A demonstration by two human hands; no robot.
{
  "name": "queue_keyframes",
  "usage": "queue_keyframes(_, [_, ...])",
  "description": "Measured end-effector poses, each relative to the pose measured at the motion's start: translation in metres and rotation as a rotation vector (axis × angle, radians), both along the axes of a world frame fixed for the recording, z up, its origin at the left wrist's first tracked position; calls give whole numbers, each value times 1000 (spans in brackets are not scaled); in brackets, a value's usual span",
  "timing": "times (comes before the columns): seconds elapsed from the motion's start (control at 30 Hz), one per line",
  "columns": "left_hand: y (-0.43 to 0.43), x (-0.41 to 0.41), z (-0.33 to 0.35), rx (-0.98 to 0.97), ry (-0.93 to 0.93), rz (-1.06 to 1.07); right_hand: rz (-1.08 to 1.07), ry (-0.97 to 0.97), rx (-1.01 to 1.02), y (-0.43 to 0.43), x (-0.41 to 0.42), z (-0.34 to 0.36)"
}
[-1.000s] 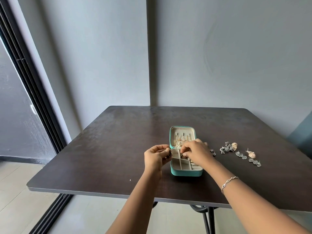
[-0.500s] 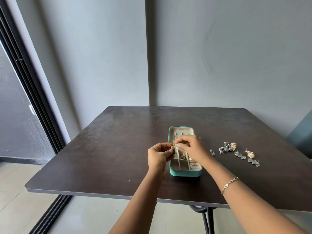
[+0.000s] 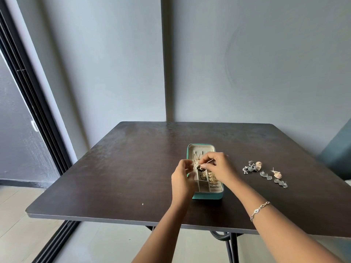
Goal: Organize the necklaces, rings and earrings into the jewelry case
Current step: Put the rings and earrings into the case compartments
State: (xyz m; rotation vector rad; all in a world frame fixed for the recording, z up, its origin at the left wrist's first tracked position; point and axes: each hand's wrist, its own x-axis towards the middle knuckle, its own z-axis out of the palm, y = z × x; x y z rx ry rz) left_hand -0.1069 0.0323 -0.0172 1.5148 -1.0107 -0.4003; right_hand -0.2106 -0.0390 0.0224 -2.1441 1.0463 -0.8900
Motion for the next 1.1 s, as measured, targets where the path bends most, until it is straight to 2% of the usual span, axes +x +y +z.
queue_keyframes(0.1, [-1, 3, -15, 113, -315, 3, -35, 36, -24, -4, -5, -1])
queue_keyframes(0.2, [2, 3, -28, 176, -421, -36, -21, 73, -43, -4, -7, -5])
queue_keyframes(0.77, [5, 6, -33, 53, -439, -50, 43, 254, -39, -8, 1, -19])
queue_keyframes(1.1, [7, 5, -31, 31, -425, -51, 23, 310, -121, -17, 8, -28])
